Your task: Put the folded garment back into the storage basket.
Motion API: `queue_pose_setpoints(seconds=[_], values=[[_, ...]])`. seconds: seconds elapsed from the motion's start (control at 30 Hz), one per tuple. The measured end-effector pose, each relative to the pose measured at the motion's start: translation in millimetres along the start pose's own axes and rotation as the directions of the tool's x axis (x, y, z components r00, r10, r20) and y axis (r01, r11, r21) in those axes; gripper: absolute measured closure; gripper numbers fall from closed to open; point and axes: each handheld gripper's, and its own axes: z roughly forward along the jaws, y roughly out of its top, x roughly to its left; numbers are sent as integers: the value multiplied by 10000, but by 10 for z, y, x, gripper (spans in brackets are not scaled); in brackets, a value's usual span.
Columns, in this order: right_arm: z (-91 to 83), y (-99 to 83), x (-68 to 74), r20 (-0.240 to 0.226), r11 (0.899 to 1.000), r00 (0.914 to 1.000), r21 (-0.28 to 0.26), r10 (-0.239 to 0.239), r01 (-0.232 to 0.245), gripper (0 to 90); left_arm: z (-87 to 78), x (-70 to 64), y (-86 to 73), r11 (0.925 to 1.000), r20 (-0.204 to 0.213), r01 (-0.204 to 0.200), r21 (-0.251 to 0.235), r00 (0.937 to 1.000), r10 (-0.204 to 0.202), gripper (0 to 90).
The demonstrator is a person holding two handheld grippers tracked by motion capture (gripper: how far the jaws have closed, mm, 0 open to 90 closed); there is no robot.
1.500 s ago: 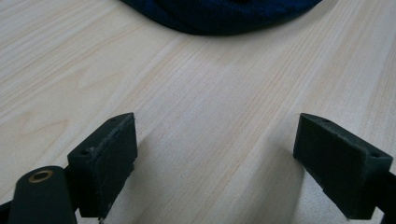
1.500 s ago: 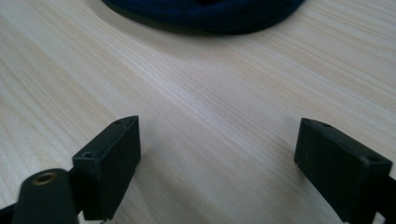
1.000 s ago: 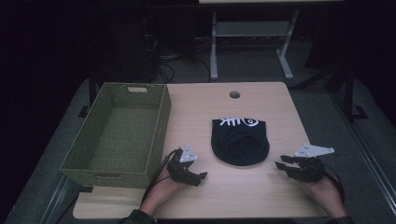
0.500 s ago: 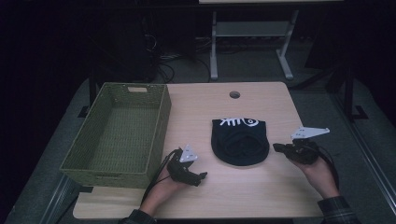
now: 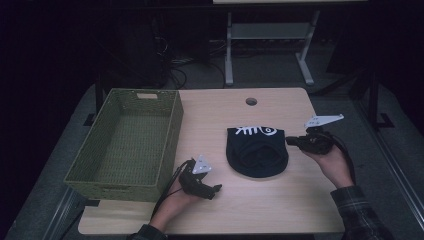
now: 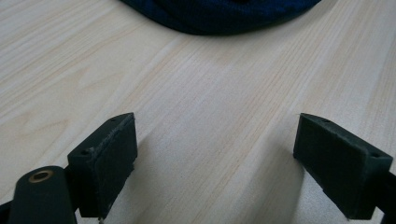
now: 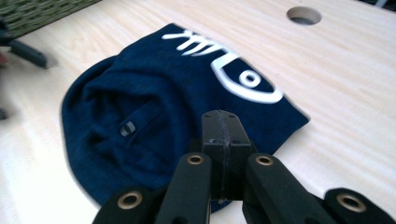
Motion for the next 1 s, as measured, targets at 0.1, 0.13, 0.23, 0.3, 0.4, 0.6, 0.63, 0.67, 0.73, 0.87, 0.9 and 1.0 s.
queue_pose_setpoints(seconds=[0.1,0.13,0.23,0.3,0.4,0.6,0.63,0.67,0.73,0.87,0.9,1.0], values=[[53,87,-58,-3,10000,10000,-51,17,-17,900,0,0,0,10000,-1,2,-2,10000,-2,126],[74,114,-75,18,10000,10000,-48,29,-29,900,-1,-1,0,10000,0,1,2,10000,-1,126],[149,175,-139,-32,9998,9999,-98,163,-163,900,-1,-1,-1,10000,2,2,0,10000,-2,126],[208,212,-182,22,9998,9999,-118,156,-156,900,-1,-1,0,10000,0,1,3,10000,-1,126],[307,257,-252,25,9995,9995,-46,300,-300,900,-1,-1,-1,10000,3,-1,4,10000,1,126],[527,354,-363,290,9987,9984,144,485,-490,900,-1,-1,-1,10000,3,2,1,10000,-2,125],[564,368,-386,316,9986,9982,138,504,-509,900,-1,-1,-1,10000,3,1,0,10000,-1,125],[598,375,-399,398,9986,9978,63,525,-528,900,-1,-1,-1,10000,3,-3,5,10000,3,125],[678,364,-444,596,9982,9965,50,590,-594,900,-2,-1,-2,10000,12,-7,4,10000,7,126],[853,332,-577,755,9944,9933,527,874,-915,900,-2,-1,-4,10000,31,-28,-15,10000,28,125],[886,323,-606,834,9935,9921,576,935,-984,900,-2,-1,-4,10000,35,-29,-14,10000,29,125],[968,277,-680,958,9920,9900,612,1040,-1101,900,-2,-1,-4,10000,38,-26,-18,10000,26,125]])
